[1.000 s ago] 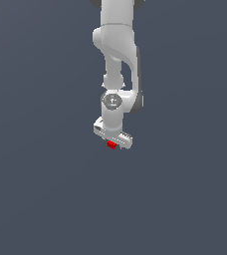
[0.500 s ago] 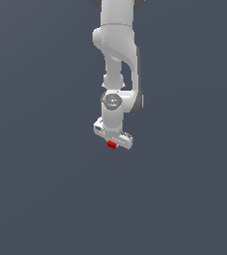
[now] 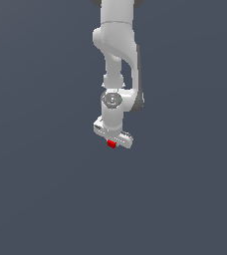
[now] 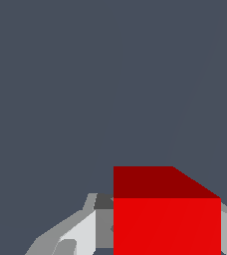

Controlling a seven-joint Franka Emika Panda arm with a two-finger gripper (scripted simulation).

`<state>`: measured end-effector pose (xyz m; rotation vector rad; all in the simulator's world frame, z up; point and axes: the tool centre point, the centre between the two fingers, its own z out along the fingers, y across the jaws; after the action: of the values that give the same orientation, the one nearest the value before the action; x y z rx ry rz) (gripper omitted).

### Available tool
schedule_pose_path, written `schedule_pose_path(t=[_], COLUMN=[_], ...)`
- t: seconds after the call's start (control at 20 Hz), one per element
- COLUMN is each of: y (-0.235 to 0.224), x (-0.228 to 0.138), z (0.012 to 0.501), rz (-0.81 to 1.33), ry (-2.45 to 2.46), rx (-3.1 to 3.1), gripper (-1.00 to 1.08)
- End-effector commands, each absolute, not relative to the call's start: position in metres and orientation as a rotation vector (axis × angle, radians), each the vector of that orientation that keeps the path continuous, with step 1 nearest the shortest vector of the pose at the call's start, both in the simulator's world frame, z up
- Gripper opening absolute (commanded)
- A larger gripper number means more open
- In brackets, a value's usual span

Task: Lift up the red cube by 0.2 meters.

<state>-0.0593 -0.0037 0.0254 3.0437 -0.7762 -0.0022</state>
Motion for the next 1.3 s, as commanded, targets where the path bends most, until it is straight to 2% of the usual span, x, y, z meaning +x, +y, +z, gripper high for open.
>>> schedule_pose_path(t=[0.0,0.3,0.9,1.25], y=[-0.004,-0.003,-0.004,-0.004], x=[-0.059,-0.06,-0.061,-0.06], z=[0.033,0.065,0.172,0.215], rz=[0.0,0.0,0.0,0.0], ry=[-0.776,-0.776,-0.777,-0.777], rx=[3.044,3.044,3.044,3.044], gripper=[-1.0,-1.0,-1.0,-1.0])
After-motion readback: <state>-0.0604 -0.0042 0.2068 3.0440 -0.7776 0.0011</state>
